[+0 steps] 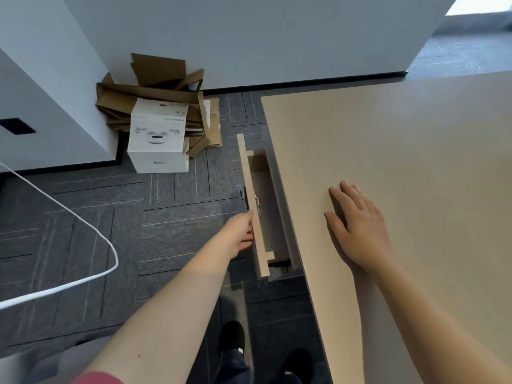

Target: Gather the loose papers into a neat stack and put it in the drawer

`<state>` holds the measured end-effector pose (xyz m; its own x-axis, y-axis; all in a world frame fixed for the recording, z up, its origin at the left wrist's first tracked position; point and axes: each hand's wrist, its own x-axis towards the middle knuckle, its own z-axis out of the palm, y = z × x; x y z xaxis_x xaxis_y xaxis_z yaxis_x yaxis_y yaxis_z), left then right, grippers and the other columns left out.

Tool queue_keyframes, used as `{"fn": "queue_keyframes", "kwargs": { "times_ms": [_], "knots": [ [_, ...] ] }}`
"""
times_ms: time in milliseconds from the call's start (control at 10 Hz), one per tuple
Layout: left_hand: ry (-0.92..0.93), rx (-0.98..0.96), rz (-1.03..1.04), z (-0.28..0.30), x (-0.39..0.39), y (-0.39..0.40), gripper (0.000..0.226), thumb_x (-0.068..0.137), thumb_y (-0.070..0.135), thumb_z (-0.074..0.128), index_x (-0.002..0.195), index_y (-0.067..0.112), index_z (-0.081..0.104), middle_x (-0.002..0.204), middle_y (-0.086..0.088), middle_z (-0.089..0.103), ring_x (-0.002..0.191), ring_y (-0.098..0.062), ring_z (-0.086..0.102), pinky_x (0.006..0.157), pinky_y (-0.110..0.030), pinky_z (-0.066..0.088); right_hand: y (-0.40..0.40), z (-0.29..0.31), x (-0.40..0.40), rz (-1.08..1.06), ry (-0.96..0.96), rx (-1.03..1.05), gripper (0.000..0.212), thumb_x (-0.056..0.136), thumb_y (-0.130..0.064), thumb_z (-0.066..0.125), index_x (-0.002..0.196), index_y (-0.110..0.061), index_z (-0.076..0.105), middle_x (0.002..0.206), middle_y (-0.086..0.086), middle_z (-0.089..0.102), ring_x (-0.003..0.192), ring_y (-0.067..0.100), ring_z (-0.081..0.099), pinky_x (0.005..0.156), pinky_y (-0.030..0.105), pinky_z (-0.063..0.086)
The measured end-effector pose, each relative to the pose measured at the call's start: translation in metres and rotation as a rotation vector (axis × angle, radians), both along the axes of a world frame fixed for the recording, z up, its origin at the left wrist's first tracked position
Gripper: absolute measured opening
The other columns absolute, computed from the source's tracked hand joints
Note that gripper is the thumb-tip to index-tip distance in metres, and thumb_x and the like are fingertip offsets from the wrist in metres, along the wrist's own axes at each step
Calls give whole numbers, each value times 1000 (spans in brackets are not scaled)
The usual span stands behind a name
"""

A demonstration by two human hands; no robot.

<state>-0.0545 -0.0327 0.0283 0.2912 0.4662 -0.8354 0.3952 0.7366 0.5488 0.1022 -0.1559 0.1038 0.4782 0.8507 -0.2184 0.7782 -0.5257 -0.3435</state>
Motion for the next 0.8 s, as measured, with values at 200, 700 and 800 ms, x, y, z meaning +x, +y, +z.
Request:
{"fn": "queue_keyframes", "kwargs": {
  "times_ms": [200,700,800],
  "knots": [
    [-167,-147,46,-12,22,-13,51,98,29,33,144,8,31,154,-10,31,142,-25,30,115,-40,26,-2,0,0,8,-14,2,53,96,-36,32,147,-23,22,159,-1,15,147,16,6,119,32,4],
    [-133,-140,29,0,43,-14,43,95,37,36,126,12,51,133,-9,54,129,-26,46,110,-40,34,5,-1,-1,-49,26,2,52,96,-32,35,145,-22,25,158,0,17,147,17,7,118,34,5],
    [-84,53,23,18,44,-23,31,96,34,36,106,15,57,116,-6,58,109,-20,53,101,-34,38,2,13,0,-149,259,59,47,93,-25,45,139,-15,40,153,5,31,144,20,22,115,33,18]
  ]
}}
